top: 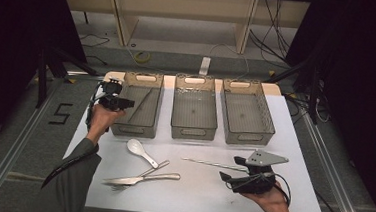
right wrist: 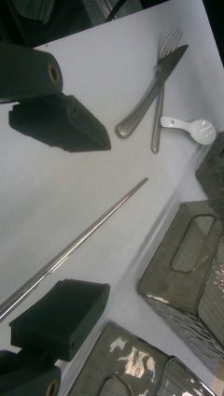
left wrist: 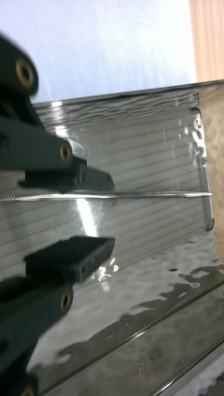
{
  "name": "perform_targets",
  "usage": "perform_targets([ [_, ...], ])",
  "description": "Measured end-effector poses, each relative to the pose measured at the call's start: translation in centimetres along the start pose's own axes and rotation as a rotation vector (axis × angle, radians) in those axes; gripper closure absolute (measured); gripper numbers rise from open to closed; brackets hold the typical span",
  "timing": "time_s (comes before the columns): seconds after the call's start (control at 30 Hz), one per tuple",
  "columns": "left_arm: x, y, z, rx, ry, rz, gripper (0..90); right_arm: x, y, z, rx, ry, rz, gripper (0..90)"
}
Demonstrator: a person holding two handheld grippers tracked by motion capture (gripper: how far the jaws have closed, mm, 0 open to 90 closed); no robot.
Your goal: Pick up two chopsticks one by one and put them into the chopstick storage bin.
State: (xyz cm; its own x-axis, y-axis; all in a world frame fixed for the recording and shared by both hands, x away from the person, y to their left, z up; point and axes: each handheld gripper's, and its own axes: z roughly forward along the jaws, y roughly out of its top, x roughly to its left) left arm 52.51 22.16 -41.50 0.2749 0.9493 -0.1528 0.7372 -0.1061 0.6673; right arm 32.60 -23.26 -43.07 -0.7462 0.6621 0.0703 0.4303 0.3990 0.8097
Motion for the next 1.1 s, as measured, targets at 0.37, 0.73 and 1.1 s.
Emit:
perform_targets([
  [0.37,-2.2,-1.6,-4.0,-0.056,-0.147,0.035,28.6,-1.0,1.8,-0.5,0.124,-0.047,-0.090,28.3],
  [0.73,-5.2,-5.1,-8.3,-0.120,-0.249,0.166,18.9,-2.9,3.9,1.3,0.426,-0.043,-0.148,33.9],
  [1.1,-8.6,-9.9,-9.5,-0.181,-0.320,0.259,15.7,-4.1,3.7,4.2,0.558,-0.035,-0.143,34.2],
])
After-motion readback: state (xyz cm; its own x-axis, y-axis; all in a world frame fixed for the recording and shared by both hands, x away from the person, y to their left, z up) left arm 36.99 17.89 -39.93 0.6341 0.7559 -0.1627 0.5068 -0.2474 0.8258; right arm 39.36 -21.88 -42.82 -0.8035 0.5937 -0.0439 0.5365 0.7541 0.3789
